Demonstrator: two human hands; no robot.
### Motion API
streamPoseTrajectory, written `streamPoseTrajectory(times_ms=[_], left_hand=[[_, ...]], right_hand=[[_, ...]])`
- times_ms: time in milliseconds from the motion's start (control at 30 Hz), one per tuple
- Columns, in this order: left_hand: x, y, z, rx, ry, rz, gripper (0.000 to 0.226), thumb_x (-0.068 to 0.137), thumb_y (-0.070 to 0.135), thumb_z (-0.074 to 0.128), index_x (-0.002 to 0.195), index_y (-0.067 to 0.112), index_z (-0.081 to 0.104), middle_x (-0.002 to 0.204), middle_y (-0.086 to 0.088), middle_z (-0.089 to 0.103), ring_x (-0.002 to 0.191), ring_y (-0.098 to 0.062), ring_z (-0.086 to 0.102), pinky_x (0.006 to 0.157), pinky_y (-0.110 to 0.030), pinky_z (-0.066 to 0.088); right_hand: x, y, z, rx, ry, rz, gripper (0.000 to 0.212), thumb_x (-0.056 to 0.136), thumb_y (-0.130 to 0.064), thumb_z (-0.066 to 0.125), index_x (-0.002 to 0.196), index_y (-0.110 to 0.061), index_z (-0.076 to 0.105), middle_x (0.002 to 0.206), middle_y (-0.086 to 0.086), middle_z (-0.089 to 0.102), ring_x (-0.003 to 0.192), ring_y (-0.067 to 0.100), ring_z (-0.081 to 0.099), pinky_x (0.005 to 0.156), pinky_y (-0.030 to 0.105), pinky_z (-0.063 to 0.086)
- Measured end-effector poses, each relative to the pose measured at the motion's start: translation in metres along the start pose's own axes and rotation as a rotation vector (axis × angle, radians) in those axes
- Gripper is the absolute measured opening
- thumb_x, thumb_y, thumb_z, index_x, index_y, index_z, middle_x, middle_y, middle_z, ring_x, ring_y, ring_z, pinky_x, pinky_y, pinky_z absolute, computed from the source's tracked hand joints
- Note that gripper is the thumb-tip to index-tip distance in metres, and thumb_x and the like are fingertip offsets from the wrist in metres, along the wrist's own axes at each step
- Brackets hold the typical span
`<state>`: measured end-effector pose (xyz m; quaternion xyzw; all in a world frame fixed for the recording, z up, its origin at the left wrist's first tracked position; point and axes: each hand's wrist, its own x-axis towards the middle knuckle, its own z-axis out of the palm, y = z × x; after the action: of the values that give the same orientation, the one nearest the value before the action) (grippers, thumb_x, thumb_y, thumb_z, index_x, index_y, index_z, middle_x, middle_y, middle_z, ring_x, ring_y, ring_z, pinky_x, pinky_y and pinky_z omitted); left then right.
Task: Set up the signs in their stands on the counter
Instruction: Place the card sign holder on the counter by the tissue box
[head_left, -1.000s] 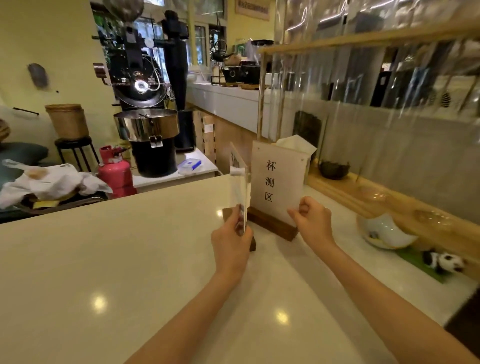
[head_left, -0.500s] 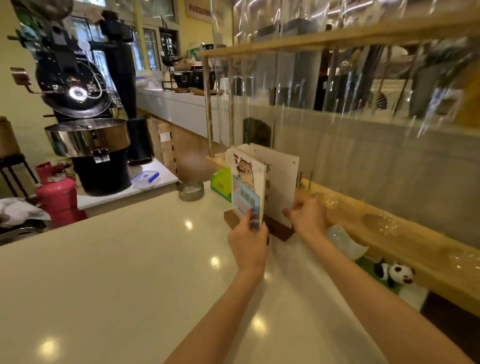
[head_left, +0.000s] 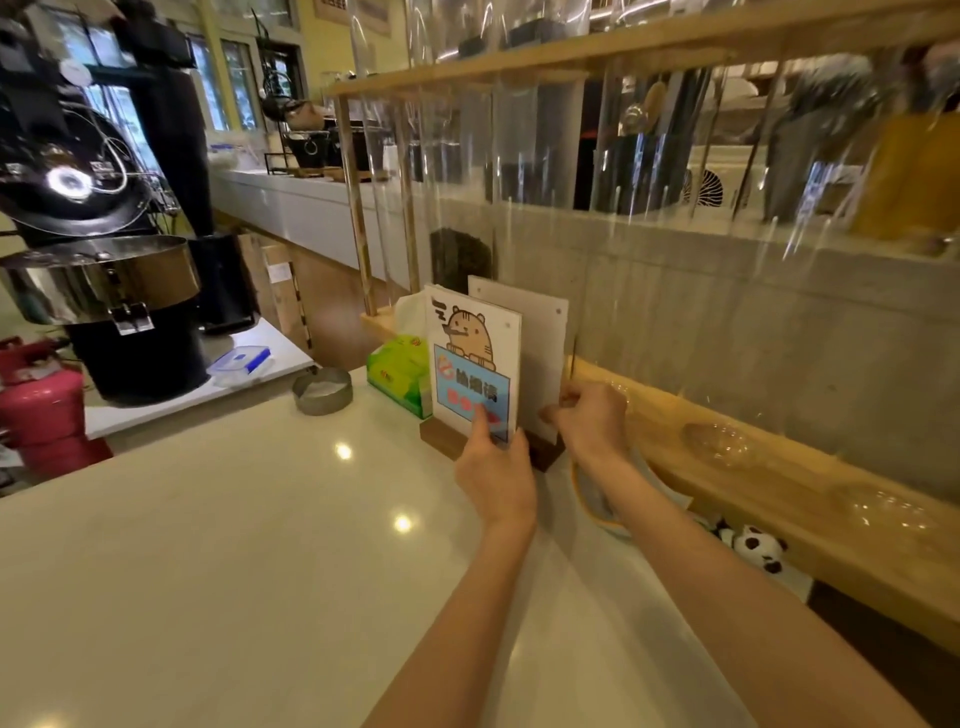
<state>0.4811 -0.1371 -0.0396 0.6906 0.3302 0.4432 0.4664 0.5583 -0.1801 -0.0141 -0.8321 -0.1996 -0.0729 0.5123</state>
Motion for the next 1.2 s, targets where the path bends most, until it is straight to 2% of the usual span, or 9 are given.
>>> streamPoseTrajectory(times_ms=[233,467,567,667,733,833,900,1033,1200], left_hand=[[0.005,0.000,0.013,0.058,-0.006,0.013,0.052,0.081,0.014,0.061,0.129,0.011,0.042,0.118,-0.015,0.063,0.100,-0.023,0.060,0.089,-0.033,0.049],[0.007,-0.002,0.022,0.053,0.006,0.005,0.051,0.081,0.015,0.061,0.129,0.012,0.042,0.118,-0.014,0.062,0.100,-0.022,0.060,0.088,-0.034,0.050],[0.007,-0.003,0.024,0.050,-0.011,-0.007,0.052,0.081,0.016,0.060,0.130,0.013,0.041,0.121,-0.014,0.061,0.103,-0.022,0.059,0.090,-0.035,0.049],[0.008,-0.002,0.022,0.082,-0.039,0.007,0.052,0.082,0.018,0.060,0.130,0.012,0.040,0.123,-0.013,0.059,0.107,-0.023,0.057,0.092,-0.036,0.047],[0.009,-0.003,0.016,0.068,-0.096,0.017,0.053,0.083,0.019,0.059,0.131,0.012,0.039,0.125,-0.012,0.057,0.107,-0.021,0.055,0.091,-0.035,0.048],[0.013,-0.008,0.000,0.034,-0.209,0.039,0.050,0.084,0.019,0.057,0.130,0.011,0.040,0.124,-0.011,0.057,0.102,-0.017,0.056,0.085,-0.031,0.050],[0.020,-0.012,-0.013,0.042,-0.273,0.057,0.042,0.085,0.017,0.054,0.125,0.008,0.045,0.118,-0.013,0.060,0.094,-0.016,0.057,0.080,-0.031,0.051],[0.034,-0.023,-0.026,0.241,-0.479,0.095,0.028,0.088,0.021,0.049,0.113,0.010,0.054,0.120,-0.012,0.056,0.100,-0.017,0.054,0.084,-0.030,0.048],[0.034,-0.033,-0.025,0.607,-0.614,0.234,0.042,0.086,0.029,0.052,0.124,0.015,0.045,0.129,-0.010,0.042,0.116,-0.023,0.043,0.100,-0.036,0.043]], right_hand=[[0.012,0.008,0.005,-0.010,0.022,-0.035,0.008,0.077,-0.008,0.067,0.082,-0.004,0.069,0.083,0.015,0.072,0.074,0.022,0.064,0.062,0.031,0.053],[0.016,0.014,0.006,-0.029,0.015,-0.089,0.007,0.078,-0.009,0.066,0.082,-0.004,0.068,0.084,0.016,0.071,0.070,0.019,0.060,0.051,0.015,0.039],[0.017,0.016,0.003,-0.039,-0.039,-0.097,0.010,0.079,-0.010,0.065,0.087,-0.005,0.066,0.088,0.016,0.070,0.079,0.023,0.063,0.062,0.025,0.050],[0.020,0.012,-0.006,-0.073,-0.232,-0.070,0.024,0.081,-0.005,0.061,0.105,-0.005,0.061,0.104,0.016,0.067,0.095,0.026,0.062,0.072,0.028,0.049],[0.019,0.007,-0.015,-0.051,-0.249,-0.038,0.030,0.082,-0.006,0.058,0.112,-0.006,0.055,0.109,0.012,0.064,0.100,0.024,0.059,0.074,0.027,0.048],[0.016,-0.007,-0.033,0.018,-0.074,-0.041,0.028,0.086,-0.010,0.054,0.114,-0.009,0.052,0.095,0.002,0.057,0.089,0.016,0.054,0.064,0.019,0.043],[0.014,-0.016,-0.043,0.023,-0.008,-0.079,0.021,0.087,-0.011,0.052,0.108,-0.014,0.055,0.091,0.001,0.058,0.087,0.017,0.057,0.068,0.024,0.047],[0.009,-0.026,-0.041,0.069,-0.199,-0.057,0.025,0.087,-0.017,0.055,0.111,-0.016,0.056,0.105,0.003,0.064,0.094,0.017,0.060,0.076,0.029,0.051],[0.001,-0.027,-0.019,-0.023,-0.336,-0.106,0.030,0.085,-0.022,0.059,0.114,-0.011,0.057,0.119,0.008,0.064,0.106,0.021,0.061,0.080,0.032,0.051]])
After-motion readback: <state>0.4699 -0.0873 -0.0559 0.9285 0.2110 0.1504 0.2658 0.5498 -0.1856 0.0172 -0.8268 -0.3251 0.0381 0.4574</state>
